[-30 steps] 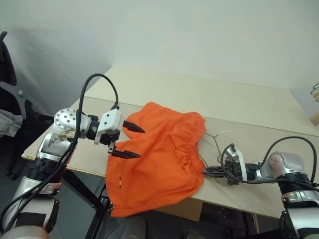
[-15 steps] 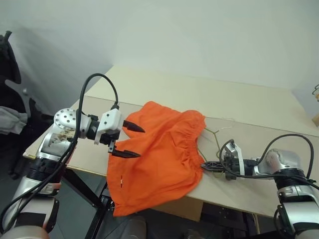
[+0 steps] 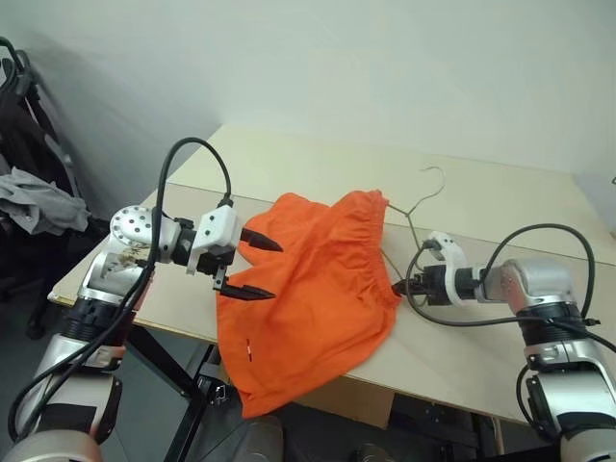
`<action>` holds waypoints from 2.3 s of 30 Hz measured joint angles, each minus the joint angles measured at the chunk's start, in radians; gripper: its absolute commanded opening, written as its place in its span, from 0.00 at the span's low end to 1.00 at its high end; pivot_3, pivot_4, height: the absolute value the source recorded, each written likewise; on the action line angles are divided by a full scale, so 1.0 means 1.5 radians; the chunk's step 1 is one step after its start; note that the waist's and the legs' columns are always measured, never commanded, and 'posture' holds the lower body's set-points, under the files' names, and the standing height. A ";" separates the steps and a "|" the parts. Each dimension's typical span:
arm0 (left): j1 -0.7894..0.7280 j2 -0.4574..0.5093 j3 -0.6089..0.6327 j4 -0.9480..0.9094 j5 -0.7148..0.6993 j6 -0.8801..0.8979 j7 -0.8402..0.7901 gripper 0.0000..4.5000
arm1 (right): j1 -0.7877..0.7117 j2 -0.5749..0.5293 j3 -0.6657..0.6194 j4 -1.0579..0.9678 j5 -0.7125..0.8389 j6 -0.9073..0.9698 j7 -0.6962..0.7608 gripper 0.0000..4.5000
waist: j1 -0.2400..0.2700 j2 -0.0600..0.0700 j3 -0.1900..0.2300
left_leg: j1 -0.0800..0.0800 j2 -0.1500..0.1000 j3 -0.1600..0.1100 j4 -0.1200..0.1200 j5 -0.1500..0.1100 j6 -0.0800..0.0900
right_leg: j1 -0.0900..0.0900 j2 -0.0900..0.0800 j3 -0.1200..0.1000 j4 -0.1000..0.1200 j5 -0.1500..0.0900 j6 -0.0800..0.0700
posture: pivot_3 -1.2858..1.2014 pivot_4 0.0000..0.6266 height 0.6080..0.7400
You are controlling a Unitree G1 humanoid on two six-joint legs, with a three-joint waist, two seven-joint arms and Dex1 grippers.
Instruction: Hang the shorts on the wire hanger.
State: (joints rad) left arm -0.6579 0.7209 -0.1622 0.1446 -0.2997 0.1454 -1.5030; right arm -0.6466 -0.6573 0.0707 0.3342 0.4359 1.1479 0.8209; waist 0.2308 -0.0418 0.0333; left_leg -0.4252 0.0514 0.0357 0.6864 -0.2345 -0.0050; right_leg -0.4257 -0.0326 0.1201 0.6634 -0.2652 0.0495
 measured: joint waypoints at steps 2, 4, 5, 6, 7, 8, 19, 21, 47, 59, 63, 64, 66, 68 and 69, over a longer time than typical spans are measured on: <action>0.000 0.000 0.000 0.001 0.001 -0.004 -0.002 0.99 | 0.008 0.000 0.000 -0.034 -0.009 -0.017 -0.013 0.00 | -0.001 0.000 0.000 | 0.000 0.000 0.000 0.000 0.000 0.000 | 0.000 0.000 0.000 0.000 0.000 0.000 | 0.64 0.00 1.00; 0.000 0.000 0.000 0.001 0.001 -0.007 -0.004 0.99 | 0.008 0.000 -0.011 -0.061 -0.007 -0.017 -0.022 0.00 | -0.002 0.000 0.000 | 0.001 0.000 0.000 0.000 0.000 0.000 | 0.000 0.000 0.000 0.000 0.000 0.000 | 0.64 0.00 1.00; 0.000 0.000 0.000 0.001 0.001 -0.007 -0.005 0.99 | 0.008 0.000 -0.017 -0.070 -0.006 -0.017 -0.027 0.00 | -0.003 0.000 0.000 | 0.001 0.000 0.000 0.000 0.000 0.000 | 0.000 0.000 0.000 0.001 0.000 0.000 | 0.63 0.00 1.00; -0.002 0.000 -0.001 0.007 0.001 -0.009 -0.007 0.99 | 0.010 0.001 -0.031 -0.090 -0.003 -0.017 -0.033 0.00 | -0.005 0.000 0.000 | 0.001 0.000 0.000 0.000 0.000 0.000 | 0.000 0.000 0.000 0.001 0.000 0.000 | 0.63 0.00 1.00; -0.004 0.000 -0.001 0.012 0.001 -0.009 -0.008 0.99 | 0.012 0.001 -0.034 -0.103 0.000 -0.017 -0.035 0.00 | -0.006 0.000 0.000 | 0.001 0.000 0.000 0.000 0.000 0.000 | 0.000 0.000 0.000 0.001 0.000 0.000 | 0.63 0.00 1.00; -0.009 0.000 -0.002 0.020 0.002 -0.010 -0.010 0.99 | 0.017 0.001 -0.038 -0.129 0.002 -0.017 -0.039 0.00 | -0.008 0.000 0.000 | 0.001 0.000 0.000 0.000 0.000 0.000 | 0.000 0.000 0.000 0.000 0.000 0.000 | 0.63 0.00 1.00; -0.196 0.041 -0.013 0.198 0.033 -0.061 -0.068 0.99 | 0.080 -0.144 0.037 -0.430 0.012 -0.060 0.065 0.00 | -0.032 0.000 0.000 | 0.001 0.000 0.000 0.000 0.000 0.000 | 0.001 0.000 0.000 0.000 0.000 0.000 | 0.62 0.00 1.00; -0.232 0.061 -0.039 0.233 0.027 -0.083 -0.071 0.99 | 0.075 -0.164 0.078 -0.453 0.005 -0.063 0.083 0.00 | -0.041 0.000 0.000 | 0.001 0.000 0.000 0.000 0.000 0.000 | 0.001 0.000 0.000 0.000 0.000 0.000 | 0.61 0.00 1.00; -0.406 0.011 -0.347 0.473 0.067 -0.313 -0.072 0.99 | -0.158 -0.159 0.314 -0.439 -0.074 -0.021 0.154 0.00 | -0.075 0.001 0.001 | -0.003 0.001 0.000 0.004 0.000 0.000 | -0.002 0.000 0.000 0.002 0.000 0.001 | 0.59 0.00 1.00; -0.405 -0.026 -0.327 0.537 0.136 -0.342 -0.072 0.58 | -0.168 -0.158 0.313 -0.433 -0.079 -0.005 0.160 0.00 | -0.073 0.001 0.001 | -0.003 0.001 0.000 0.005 0.000 0.000 | -0.002 0.000 0.000 0.002 0.000 0.001 | 0.59 0.00 1.00; -0.405 -0.032 -0.321 0.538 0.138 -0.341 -0.072 0.28 | -0.168 -0.157 0.311 -0.432 -0.079 0.009 0.159 0.00 | -0.075 0.001 0.001 | -0.003 0.001 0.000 0.005 0.000 0.000 | -0.002 0.000 0.000 0.002 0.000 0.000 | 0.59 0.00 1.00; -0.405 -0.033 -0.320 0.538 0.139 -0.341 -0.072 0.21 | -0.168 -0.157 0.310 -0.431 -0.079 0.012 0.158 0.00 | -0.076 0.001 0.001 | -0.003 0.001 0.000 0.005 0.000 0.000 | -0.002 0.000 0.000 0.002 0.000 0.000 | 0.59 0.00 1.00; -0.405 -0.033 -0.319 0.539 0.144 -0.342 -0.072 0.06 | -0.169 -0.154 0.310 -0.429 -0.078 0.017 0.158 0.00 | -0.076 0.001 0.001 | -0.003 0.001 0.000 0.005 0.000 0.000 | -0.002 0.000 0.000 0.002 0.000 0.000 | 0.59 0.00 1.00; -0.405 -0.033 -0.318 0.541 0.145 -0.340 -0.071 0.00 | -0.173 -0.151 0.309 -0.426 -0.077 0.024 0.158 0.00 | -0.076 0.001 0.001 | -0.003 0.001 0.000 0.005 0.000 0.000 | -0.002 0.000 0.000 0.002 0.000 0.000 | 0.58 0.00 1.00; -0.405 -0.033 -0.317 0.542 0.145 -0.340 -0.072 0.00 | -0.173 -0.150 0.308 -0.425 -0.076 0.025 0.157 0.00 | -0.076 0.001 0.001 | -0.003 0.001 0.000 0.005 0.000 0.000 | -0.002 0.000 0.000 0.002 0.000 0.000 | 0.58 0.00 1.00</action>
State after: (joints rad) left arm -1.2656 0.6717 -0.6370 0.9570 -0.0821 -0.3652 -1.6106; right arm -0.9065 -0.8821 0.5334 -0.3041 0.3216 1.1856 1.0570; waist 0.1172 -0.0403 0.0343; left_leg -0.4304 0.0528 0.0355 0.6943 -0.2345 -0.0047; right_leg -0.4292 -0.0325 0.1203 0.6672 -0.2654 0.0501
